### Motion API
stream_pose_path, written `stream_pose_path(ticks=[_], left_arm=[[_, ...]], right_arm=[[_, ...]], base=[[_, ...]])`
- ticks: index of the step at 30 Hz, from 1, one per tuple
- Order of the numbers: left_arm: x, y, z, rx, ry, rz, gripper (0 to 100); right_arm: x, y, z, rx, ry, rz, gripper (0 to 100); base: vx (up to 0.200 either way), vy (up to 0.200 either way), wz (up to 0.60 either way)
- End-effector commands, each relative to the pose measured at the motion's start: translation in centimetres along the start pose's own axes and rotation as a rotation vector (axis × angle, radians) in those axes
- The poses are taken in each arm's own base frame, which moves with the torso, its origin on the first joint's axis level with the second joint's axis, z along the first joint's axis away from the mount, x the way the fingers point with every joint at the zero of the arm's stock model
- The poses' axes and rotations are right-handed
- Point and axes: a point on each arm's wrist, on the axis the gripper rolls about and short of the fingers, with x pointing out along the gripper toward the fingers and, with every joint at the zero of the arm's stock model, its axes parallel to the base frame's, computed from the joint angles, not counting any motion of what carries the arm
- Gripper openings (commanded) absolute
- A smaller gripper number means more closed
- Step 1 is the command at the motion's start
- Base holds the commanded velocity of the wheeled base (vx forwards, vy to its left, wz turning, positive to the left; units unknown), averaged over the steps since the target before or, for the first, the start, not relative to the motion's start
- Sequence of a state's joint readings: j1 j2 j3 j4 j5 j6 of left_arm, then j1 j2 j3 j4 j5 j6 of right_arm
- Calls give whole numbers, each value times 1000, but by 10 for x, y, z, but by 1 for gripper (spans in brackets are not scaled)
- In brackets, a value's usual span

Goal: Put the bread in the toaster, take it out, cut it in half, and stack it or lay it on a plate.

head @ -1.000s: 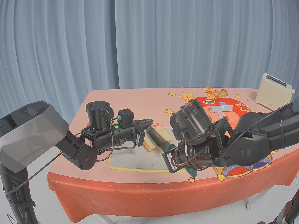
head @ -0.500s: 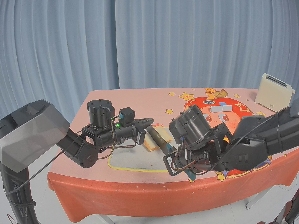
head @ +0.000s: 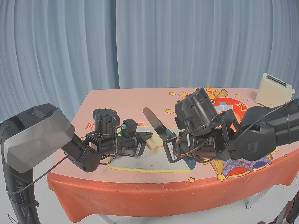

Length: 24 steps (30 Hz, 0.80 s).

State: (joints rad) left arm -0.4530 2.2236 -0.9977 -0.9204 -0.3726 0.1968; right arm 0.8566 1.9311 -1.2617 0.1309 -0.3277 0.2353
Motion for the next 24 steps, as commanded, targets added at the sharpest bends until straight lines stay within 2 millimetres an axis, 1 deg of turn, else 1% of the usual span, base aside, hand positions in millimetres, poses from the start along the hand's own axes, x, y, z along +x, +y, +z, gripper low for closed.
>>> stream_pose_path(ticks=[1, 4, 8, 10, 11, 13, 15, 16, 18, 21, 24], left_arm=[[2, 3, 2, 12, -32, 10, 0], [2, 2, 3, 15, -41, 8, 0], [0, 2, 7, 20, -53, 12, 0], [-10, 4, 24, 36, -94, 25, 0], [-17, 8, 30, 39, -108, 40, 0], [-26, 10, 39, 45, -127, 55, 0], [-35, 9, 47, 49, -138, 58, 0], [-39, 8, 48, 47, -137, 59, 0], [-47, 4, 42, 34, -107, 56, 0], [-51, 0, 28, 14, -54, 75, 0], [-52, 0, 26, 11, -43, 100, 0]], right_arm=[[-3, -1, -1, -4, 11, -1, 0], [1, -1, -6, -6, 29, -5, 0], [1, -1, -6, -5, 27, -4, 0], [0, -1, -5, -5, 24, -3, 0], [0, -1, -5, -4, 22, -4, 0], [-2, -2, -4, 0, 18, -4, 0], [-4, -3, -3, 5, 14, -2, 0], [-4, -4, -3, 13, 14, -5, 0], [-7, -4, -3, 50, 9, -3, 0], [-9, -5, -4, 78, 12, -5, 0], [-10, -5, -4, 82, 9, -5, 0]], base=[[0, 0, 0], [0, 0, 0], [0, 0, 0], [0, 0, 0], [0, 0, 0], [0, 0, 0], [0, 0, 0], [0, 0, 0], [0, 0, 0], [0, 0, 0], [0, 0, 0]])
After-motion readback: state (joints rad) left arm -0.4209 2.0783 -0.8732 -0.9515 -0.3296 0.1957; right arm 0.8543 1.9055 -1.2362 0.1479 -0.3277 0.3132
